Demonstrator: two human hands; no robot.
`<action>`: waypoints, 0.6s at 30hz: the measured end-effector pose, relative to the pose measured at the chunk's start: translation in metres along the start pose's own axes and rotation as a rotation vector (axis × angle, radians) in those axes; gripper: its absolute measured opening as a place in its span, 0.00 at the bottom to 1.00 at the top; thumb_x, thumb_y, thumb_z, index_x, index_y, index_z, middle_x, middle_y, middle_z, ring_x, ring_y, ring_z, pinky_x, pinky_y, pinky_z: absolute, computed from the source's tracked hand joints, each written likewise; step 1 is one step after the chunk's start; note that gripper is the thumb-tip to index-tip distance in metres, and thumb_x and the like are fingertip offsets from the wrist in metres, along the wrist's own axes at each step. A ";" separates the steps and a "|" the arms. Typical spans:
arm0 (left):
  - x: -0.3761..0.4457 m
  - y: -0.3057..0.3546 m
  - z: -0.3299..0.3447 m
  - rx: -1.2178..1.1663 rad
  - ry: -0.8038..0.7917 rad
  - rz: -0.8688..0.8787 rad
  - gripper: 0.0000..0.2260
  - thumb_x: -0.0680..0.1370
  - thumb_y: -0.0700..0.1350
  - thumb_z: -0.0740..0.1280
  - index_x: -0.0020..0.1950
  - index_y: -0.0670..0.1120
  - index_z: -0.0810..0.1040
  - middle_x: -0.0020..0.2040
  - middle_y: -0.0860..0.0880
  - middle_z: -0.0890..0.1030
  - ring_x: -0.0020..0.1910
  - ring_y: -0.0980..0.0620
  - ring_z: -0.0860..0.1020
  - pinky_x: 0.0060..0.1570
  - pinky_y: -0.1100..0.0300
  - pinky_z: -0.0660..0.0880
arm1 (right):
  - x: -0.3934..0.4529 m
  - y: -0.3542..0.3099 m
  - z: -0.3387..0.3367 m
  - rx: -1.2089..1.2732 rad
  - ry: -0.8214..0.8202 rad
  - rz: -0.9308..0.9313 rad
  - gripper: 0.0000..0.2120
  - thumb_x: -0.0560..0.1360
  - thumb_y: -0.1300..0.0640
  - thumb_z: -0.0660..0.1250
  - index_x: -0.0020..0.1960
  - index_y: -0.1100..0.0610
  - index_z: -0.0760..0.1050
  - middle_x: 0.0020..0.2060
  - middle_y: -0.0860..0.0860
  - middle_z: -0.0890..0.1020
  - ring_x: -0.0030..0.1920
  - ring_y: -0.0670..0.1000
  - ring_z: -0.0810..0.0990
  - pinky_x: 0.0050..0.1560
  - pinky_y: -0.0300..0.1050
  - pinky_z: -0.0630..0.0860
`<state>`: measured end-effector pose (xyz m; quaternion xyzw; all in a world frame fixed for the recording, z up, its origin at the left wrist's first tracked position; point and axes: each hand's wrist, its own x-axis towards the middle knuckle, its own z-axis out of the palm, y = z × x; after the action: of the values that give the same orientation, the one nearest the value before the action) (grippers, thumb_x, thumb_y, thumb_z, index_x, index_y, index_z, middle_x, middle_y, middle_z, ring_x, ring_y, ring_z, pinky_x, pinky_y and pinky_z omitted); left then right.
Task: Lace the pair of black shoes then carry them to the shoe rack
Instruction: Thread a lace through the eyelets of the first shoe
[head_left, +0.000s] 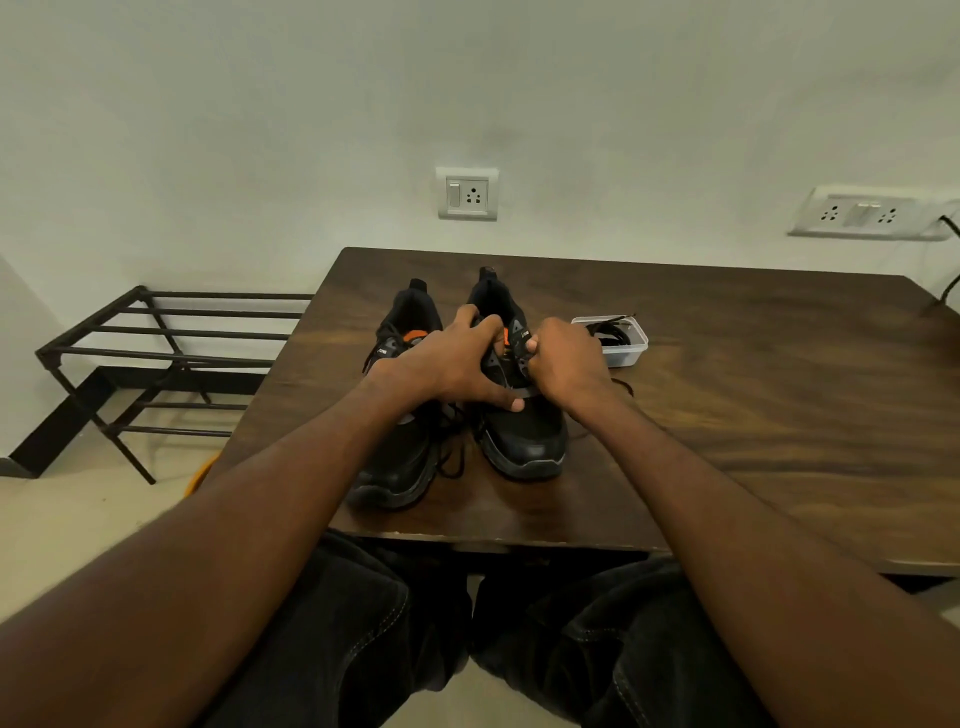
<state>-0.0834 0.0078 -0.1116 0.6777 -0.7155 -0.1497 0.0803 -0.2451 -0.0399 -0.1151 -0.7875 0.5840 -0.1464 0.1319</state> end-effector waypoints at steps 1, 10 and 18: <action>-0.001 -0.001 -0.001 -0.007 -0.009 -0.004 0.37 0.66 0.67 0.79 0.67 0.55 0.66 0.77 0.47 0.60 0.68 0.40 0.72 0.64 0.44 0.76 | 0.002 0.003 -0.002 0.083 0.028 0.063 0.07 0.81 0.58 0.68 0.56 0.61 0.80 0.48 0.57 0.84 0.50 0.58 0.84 0.47 0.50 0.78; -0.003 -0.003 0.002 0.140 0.055 0.094 0.34 0.71 0.74 0.68 0.70 0.56 0.70 0.84 0.52 0.45 0.80 0.39 0.58 0.75 0.35 0.63 | -0.003 0.049 -0.020 0.274 -0.284 0.054 0.11 0.81 0.52 0.70 0.49 0.60 0.83 0.43 0.57 0.86 0.47 0.56 0.85 0.51 0.53 0.82; -0.001 -0.002 0.009 0.056 -0.002 0.056 0.49 0.68 0.73 0.72 0.83 0.58 0.57 0.84 0.51 0.47 0.82 0.40 0.51 0.77 0.37 0.58 | -0.007 0.038 -0.025 0.291 -0.344 0.028 0.04 0.75 0.59 0.77 0.44 0.59 0.85 0.40 0.51 0.85 0.46 0.49 0.82 0.55 0.54 0.82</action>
<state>-0.0846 0.0102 -0.1208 0.6591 -0.7383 -0.1280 0.0650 -0.2898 -0.0452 -0.1067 -0.7655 0.5364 -0.0908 0.3435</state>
